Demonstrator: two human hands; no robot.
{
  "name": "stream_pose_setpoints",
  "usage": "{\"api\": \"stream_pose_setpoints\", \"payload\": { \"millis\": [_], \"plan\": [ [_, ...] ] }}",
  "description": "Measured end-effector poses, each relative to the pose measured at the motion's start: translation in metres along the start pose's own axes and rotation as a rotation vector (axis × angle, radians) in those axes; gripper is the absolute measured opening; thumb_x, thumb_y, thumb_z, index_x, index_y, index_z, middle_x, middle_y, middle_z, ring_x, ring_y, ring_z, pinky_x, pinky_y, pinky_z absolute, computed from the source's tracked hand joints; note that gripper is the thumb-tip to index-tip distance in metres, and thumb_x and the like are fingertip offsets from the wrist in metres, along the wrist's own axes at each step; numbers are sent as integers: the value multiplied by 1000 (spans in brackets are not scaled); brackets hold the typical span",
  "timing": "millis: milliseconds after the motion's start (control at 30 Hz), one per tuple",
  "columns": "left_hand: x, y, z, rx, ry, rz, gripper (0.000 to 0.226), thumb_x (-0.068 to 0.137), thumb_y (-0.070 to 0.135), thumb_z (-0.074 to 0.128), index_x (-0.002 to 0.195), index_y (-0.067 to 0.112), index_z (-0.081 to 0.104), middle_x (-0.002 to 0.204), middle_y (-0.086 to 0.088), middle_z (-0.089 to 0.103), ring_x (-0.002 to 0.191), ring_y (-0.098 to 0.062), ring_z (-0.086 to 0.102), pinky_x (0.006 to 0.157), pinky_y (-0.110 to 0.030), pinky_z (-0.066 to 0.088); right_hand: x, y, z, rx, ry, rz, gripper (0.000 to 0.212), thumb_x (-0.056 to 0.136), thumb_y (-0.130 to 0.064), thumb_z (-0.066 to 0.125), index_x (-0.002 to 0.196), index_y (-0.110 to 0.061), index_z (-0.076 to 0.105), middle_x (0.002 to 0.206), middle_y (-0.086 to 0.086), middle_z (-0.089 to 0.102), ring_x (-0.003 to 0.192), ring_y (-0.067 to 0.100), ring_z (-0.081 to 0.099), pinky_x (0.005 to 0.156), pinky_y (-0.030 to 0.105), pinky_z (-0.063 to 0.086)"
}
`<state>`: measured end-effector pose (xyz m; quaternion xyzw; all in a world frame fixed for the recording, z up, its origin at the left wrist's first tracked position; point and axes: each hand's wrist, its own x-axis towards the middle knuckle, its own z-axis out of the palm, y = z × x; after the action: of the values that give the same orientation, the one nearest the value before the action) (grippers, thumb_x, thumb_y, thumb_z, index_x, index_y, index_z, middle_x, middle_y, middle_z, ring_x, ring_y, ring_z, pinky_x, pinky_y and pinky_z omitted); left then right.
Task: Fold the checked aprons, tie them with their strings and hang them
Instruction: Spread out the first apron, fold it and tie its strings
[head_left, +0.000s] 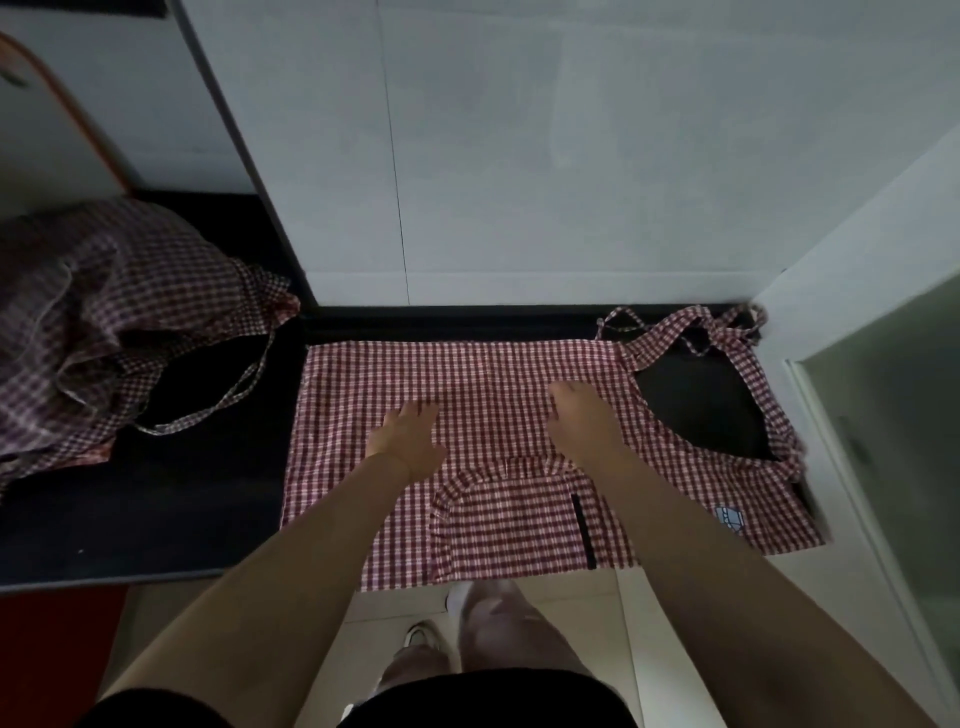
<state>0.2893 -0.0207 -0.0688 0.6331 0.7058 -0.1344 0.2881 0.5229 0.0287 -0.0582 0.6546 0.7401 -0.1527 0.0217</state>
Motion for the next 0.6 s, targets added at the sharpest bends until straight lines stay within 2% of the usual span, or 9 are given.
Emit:
{"api": "stream_pose_setpoints", "payload": {
  "millis": [100,233,400,500,600],
  "plan": [
    [31,5,-17,-22,40,-30,70,95,33,53,155,26,18,162,-6,14,145,-31,23,111,-49,36,43,-1,-6,50,27,-46,30,92,-11,57,122,-14,57,121,4,59,112,20,54,96,33,46],
    [68,13,-37,-6,99,-53,67,95,29,55,153,22,23,159,-7,20,139,-32,32,102,-47,45,94,6,-6,63,-27,-97,32,90,-6,57,121,-9,55,119,10,57,112,26,52,91,38,48],
    [108,11,-56,15,119,-89,67,96,16,51,155,22,19,161,-7,15,131,-34,43,90,-44,52,130,17,4,0,-107,-105,41,95,-9,54,135,-10,47,130,12,52,116,27,48,93,40,48],
    [121,9,-57,47,136,-90,68,94,7,52,153,20,22,153,-9,26,116,-33,53,76,-39,52,133,19,11,-32,-112,-120,41,96,-9,54,136,-12,47,129,11,48,114,25,47,89,37,49],
    [126,12,-58,33,157,-131,58,93,7,53,146,21,33,142,-13,32,88,-30,59,58,-33,42,134,16,14,-60,-95,-118,38,94,-9,57,131,-11,49,127,12,46,115,26,43,84,34,46]
  ]
}}
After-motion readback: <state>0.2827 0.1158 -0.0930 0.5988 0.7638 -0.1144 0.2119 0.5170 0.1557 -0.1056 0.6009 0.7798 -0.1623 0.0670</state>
